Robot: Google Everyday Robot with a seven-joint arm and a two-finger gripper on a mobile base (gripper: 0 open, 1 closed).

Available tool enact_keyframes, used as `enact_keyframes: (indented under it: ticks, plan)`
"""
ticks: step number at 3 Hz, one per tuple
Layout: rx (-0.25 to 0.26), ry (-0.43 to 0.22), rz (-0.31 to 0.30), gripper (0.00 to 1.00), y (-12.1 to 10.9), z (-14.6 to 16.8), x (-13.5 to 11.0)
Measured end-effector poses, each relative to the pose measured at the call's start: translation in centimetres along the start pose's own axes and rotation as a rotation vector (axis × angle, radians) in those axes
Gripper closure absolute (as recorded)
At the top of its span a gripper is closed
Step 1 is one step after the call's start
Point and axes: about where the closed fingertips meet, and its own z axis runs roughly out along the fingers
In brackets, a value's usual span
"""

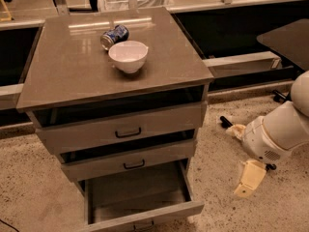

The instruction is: Close bottom drawer

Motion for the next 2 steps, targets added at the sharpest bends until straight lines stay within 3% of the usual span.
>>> enact_keyframes:
  ticks: [1,2]
  plan:
    - [0.019,-0.082,-0.041,0.0,-2.2,2.5,-1.5]
    - [0.001,-0.27,-0.066,0.0,-2.5,9.2,-2.8]
